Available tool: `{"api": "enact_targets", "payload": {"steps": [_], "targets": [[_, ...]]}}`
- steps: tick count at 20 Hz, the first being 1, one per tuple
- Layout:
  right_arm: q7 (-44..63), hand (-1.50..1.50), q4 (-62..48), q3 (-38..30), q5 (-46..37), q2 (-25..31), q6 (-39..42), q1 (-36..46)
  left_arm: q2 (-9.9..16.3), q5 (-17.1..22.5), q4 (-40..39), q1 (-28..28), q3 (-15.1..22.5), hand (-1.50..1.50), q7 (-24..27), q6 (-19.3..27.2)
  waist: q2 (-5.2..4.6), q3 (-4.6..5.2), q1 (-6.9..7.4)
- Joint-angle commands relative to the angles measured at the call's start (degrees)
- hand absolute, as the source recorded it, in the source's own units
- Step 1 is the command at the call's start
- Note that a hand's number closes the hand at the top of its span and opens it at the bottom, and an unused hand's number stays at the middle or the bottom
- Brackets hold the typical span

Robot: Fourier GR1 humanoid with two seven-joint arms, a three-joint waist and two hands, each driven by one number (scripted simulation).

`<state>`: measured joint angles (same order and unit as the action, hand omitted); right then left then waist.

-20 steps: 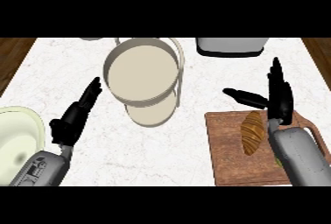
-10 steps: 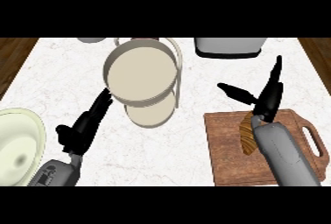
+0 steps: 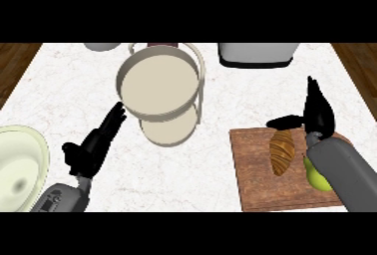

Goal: Pick the croissant from the cutting board and place it in the tiered basket

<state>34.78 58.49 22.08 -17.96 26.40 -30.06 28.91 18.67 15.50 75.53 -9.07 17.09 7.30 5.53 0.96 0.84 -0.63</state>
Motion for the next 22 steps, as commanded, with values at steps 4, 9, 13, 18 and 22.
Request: {"api": "enact_targets", "payload": {"steps": [4, 9, 13, 18, 22], "targets": [[24.75, -1.50, 4.95, 8.72, -1.40, 2.66, 24.55, 8.61, -0.05, -0.06, -1.05, 0.00, -0.03, 0.00, 0.45, -0.88, 0.25, -0.18, -0.18], [42.68, -1.50, 14.70, 9.09, 1.48, 1.43, 34.38, 13.21, -0.32, -0.06, 0.50, 1.46, -0.32, 0.00, 0.42, -0.56, 0.03, -0.61, -0.49], [49.81, -1.50, 22.23, 8.48, 1.51, 1.77, 34.90, 12.49, -1.99, -1.14, -1.36, 0.01, -0.37, 0.00, 0.54, 0.43, -0.24, -0.69, -0.83], [50.37, -1.50, 18.83, 8.90, -4.35, 2.65, 33.72, 11.22, -0.75, -0.97, 0.73, 3.65, -0.34, 0.00, 2.50, -1.33, -0.25, -0.66, -0.21], [50.41, -1.50, 15.43, 8.62, -3.95, 1.16, 34.65, 7.90, -2.15, -1.93, -1.06, 1.51, -0.48, 0.00, 2.50, -0.17, -0.50, -0.66, -0.43]]}}
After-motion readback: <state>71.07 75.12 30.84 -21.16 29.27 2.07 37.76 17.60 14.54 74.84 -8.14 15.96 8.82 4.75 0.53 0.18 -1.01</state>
